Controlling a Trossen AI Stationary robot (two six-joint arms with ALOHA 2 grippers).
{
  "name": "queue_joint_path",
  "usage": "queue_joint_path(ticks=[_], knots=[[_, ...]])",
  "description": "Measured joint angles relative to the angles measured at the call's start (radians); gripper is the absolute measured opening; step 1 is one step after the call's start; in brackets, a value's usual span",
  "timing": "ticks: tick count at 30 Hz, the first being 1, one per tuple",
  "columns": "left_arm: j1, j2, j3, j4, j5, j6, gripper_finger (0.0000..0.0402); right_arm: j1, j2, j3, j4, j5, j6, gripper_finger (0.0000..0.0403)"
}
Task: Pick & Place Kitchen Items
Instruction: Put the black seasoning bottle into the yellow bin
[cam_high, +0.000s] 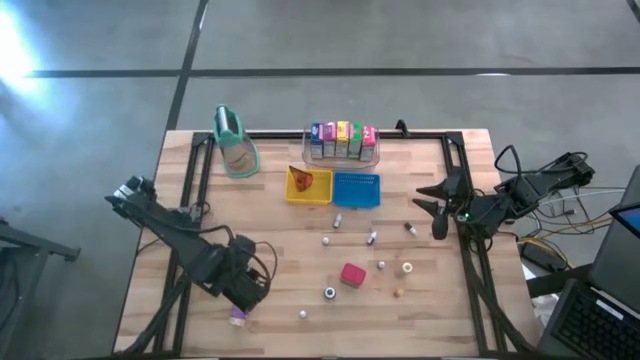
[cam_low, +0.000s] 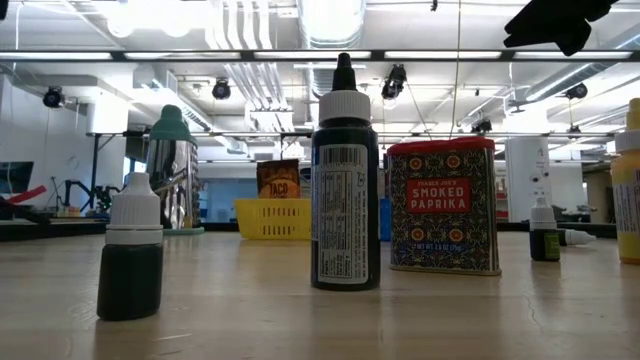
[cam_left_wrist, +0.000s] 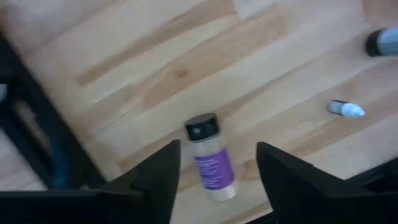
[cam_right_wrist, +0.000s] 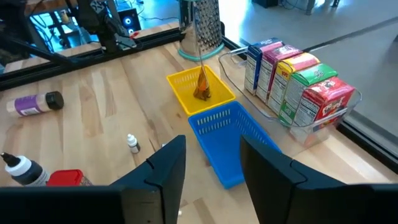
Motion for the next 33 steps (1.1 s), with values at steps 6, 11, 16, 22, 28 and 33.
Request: queue_joint_path(ticks=[6,11,16,22,28,33], knots=[[-0.024,0.000,-0.132,0.208,0.014,0.000,0.0261,0.000,0.000,0.000,-0.028,0.000,0.001,0.0158],[-0.064,0.000,-0.239,0.290,0.092,-0.072,0.0261,0.000,0.000,0.000,-0.033,0.000,0.004,0.0157],[-0.122,0.000,-0.301,0.339,0.115,-0.191,0.0259,0.000,0.000,0.000,-0.033,0.001,0.004,0.0140],[-0.133,0.000,-0.337,0.346,0.157,-0.234,0.0259,0.000,0.000,0.000,-0.032,0.001,0.005,0.0120],[-0.126,0.002,-0.346,0.364,0.126,-0.233,0.0259,0.000,0.000,0.000,-0.032,0.003,0.006,0.0106],[-0.121,0.002,-0.350,0.366,0.100,-0.232,0.0259,0.000,0.000,0.000,-0.032,0.003,0.006,0.0095]])
